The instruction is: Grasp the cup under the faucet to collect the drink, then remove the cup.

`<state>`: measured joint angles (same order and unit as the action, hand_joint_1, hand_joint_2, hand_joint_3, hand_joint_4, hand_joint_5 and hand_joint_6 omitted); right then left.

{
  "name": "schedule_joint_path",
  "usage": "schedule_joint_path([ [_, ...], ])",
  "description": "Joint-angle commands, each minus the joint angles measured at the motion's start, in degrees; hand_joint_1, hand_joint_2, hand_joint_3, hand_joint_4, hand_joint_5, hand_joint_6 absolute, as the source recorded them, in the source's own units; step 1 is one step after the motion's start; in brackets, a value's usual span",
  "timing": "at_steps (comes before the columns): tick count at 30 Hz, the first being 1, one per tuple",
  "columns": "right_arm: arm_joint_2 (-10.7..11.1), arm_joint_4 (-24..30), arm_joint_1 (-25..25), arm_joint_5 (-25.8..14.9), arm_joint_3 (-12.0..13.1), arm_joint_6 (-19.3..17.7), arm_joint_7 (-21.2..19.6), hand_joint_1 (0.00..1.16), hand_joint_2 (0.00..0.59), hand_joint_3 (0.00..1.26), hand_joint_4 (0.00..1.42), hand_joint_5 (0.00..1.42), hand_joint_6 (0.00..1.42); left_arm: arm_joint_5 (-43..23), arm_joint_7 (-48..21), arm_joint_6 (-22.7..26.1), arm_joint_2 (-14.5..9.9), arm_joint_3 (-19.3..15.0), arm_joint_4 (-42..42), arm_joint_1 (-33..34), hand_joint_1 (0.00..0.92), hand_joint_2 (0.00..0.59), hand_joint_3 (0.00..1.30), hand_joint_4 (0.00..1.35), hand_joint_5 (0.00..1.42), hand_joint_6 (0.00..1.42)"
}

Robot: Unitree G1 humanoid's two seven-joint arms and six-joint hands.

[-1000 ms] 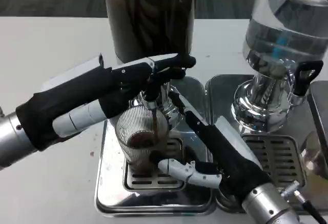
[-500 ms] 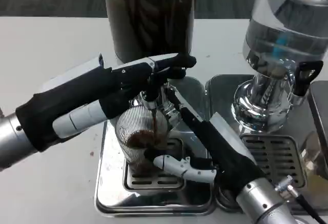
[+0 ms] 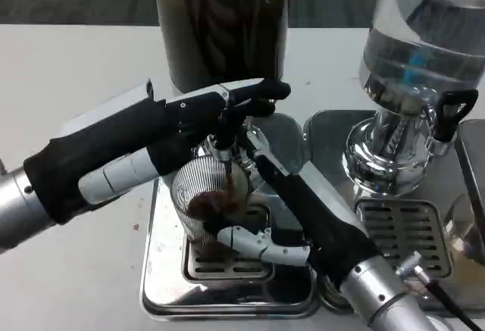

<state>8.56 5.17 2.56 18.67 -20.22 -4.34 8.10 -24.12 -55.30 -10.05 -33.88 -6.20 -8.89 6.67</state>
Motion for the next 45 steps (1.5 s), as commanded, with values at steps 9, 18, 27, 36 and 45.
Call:
schedule_joint_path([
  [9, -1.58, -2.76, -3.16, -0.62, -0.23, -1.37, -0.43, 0.60, 0.202, 0.00, 0.00, 0.00, 0.02, 0.08, -1.44, -0.48, -0.50, 0.96, -1.26, -0.87, 0.000, 0.067, 0.13, 0.02, 0.07, 0.01],
  [18, -1.82, -3.05, -3.35, -0.96, -0.25, -1.69, -0.07, 0.60, 0.202, 0.00, 0.00, 0.00, 0.02, 0.44, 1.85, -1.62, 0.42, -1.80, -1.22, -1.69, 0.000, 0.065, 0.11, 0.02, 0.09, 0.02],
  [27, -1.84, -2.98, -3.39, -0.91, -0.38, -1.38, -0.07, 0.60, 0.205, 0.00, 0.00, 0.00, 0.02, 4.30, 12.37, -8.45, 3.74, -8.88, -0.84, -3.74, 0.000, 0.077, 0.11, 0.03, 0.09, 0.03],
  [36, -1.81, -3.30, -3.50, -1.22, -0.40, -1.64, 0.05, 0.59, 0.209, 0.00, 0.00, 0.00, 0.02, 6.19, 15.93, -9.68, 3.44, -9.96, -0.84, -5.09, 0.000, 0.075, 0.11, 0.03, 0.08, 0.04],
  [45, -1.80, -3.86, -3.89, -1.20, -0.50, -1.42, 0.25, 0.59, 0.210, 0.00, 0.00, 0.00, 0.02, 8.92, 19.37, -10.02, 3.45, -10.91, -1.07, -7.74, 0.000, 0.077, 0.11, 0.03, 0.06, 0.03],
])
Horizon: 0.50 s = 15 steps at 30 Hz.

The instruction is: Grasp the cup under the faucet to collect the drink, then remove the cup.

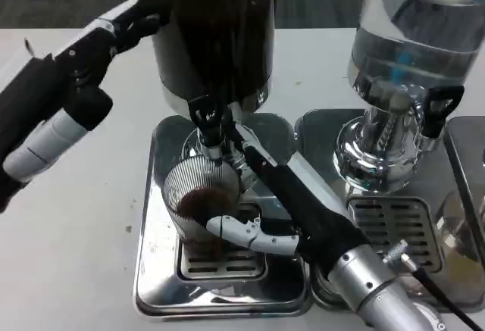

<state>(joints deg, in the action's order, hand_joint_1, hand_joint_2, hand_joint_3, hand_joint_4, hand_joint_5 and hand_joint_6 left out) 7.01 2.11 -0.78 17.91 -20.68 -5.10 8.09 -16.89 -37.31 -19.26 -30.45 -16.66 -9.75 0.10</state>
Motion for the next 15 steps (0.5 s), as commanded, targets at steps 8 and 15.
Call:
schedule_joint_path([
  [8, -0.32, -2.18, -1.22, -0.48, -0.28, -1.33, 0.23, 0.59, 0.210, 0.00, 0.00, 0.00, 0.02, 5.21, 4.36, -2.08, 0.00, -1.87, 0.19, -5.13, 0.000, 0.075, 0.11, 0.03, 0.06, 0.03],
  [15, 0.01, -2.48, -1.18, -0.94, -0.36, -1.66, 0.74, 0.59, 0.208, 0.00, 0.00, 0.00, 0.02, 9.97, 7.65, -4.20, 0.39, -1.79, 1.14, -8.96, 0.000, 0.076, 0.11, 0.03, 0.06, 0.03],
])
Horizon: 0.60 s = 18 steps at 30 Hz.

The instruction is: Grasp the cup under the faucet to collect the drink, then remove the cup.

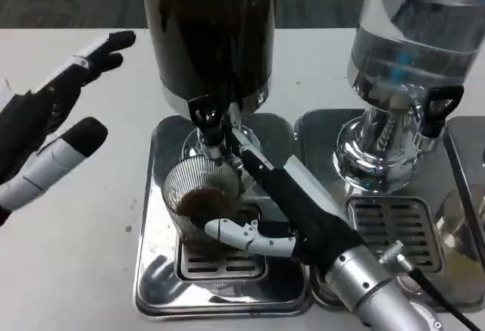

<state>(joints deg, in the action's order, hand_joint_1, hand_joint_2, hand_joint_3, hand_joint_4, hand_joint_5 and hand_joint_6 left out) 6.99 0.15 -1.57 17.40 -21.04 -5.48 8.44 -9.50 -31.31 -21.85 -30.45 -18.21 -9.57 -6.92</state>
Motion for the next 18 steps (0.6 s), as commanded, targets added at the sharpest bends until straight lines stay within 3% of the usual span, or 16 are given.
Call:
schedule_joint_path([
  [1, 0.07, -0.58, -0.38, -0.41, -0.01, -1.30, 0.42, 0.59, 0.206, 0.00, 0.00, 0.00, 0.02, 3.14, 1.94, -1.87, 0.43, -0.12, 1.15, -2.35, 0.000, 0.077, 0.11, 0.03, 0.06, 0.03],
  [18, 0.14, -2.57, -0.80, -2.04, -0.08, -3.62, 2.73, 0.55, 0.186, 0.00, 0.00, 0.00, 0.00, 7.74, 6.09, -4.55, 0.64, -0.13, 1.80, -6.41, 0.000, 0.085, 0.11, 0.03, 0.05, 0.01],
])
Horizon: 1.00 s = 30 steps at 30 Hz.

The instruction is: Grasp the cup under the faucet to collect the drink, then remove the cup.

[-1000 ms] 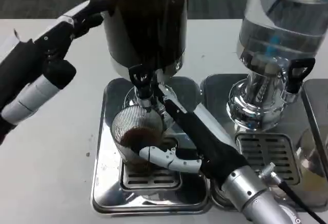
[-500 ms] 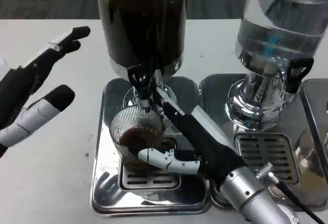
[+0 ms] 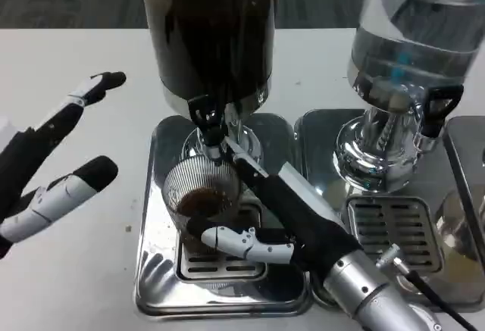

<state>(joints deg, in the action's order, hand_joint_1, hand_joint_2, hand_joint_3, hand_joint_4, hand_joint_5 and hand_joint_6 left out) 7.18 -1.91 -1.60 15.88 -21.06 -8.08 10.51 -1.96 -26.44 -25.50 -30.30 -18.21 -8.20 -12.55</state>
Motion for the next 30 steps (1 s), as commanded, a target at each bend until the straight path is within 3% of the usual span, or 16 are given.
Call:
schedule_joint_path([
  [1, -0.12, -0.59, -0.87, -0.65, -0.02, -0.87, 0.89, 0.55, 0.186, 0.00, 0.00, 0.00, 0.00, 0.23, 1.42, -0.89, 0.52, -0.23, 0.46, -1.00, 0.000, 0.085, 0.11, 0.03, 0.05, 0.01],
  [9, -0.28, -0.11, -0.35, -0.77, 0.31, -0.60, 0.84, 0.54, 0.185, 0.00, 0.00, 0.00, 0.00, 2.04, 3.52, -1.25, 0.58, -0.37, -0.22, -3.18, 0.000, 0.079, 0.11, 0.02, 0.04, 0.00],
  [17, -0.41, 0.56, -0.01, -0.54, 0.17, 0.04, 0.82, 0.54, 0.185, 0.00, 0.00, 0.00, 0.00, 9.52, 7.53, -5.59, -0.39, -2.82, 0.03, -7.86, 0.000, 0.037, 0.01, 0.00, 0.00, 0.00],
  [30, 0.06, 1.56, 0.38, -0.70, 0.48, 0.51, 1.24, 0.54, 0.185, 0.00, 0.00, 0.00, 0.00, 12.28, 10.03, -8.72, -0.31, -4.28, 0.58, -13.08, 0.000, 0.011, 0.00, 0.00, 0.00, 0.00],
])
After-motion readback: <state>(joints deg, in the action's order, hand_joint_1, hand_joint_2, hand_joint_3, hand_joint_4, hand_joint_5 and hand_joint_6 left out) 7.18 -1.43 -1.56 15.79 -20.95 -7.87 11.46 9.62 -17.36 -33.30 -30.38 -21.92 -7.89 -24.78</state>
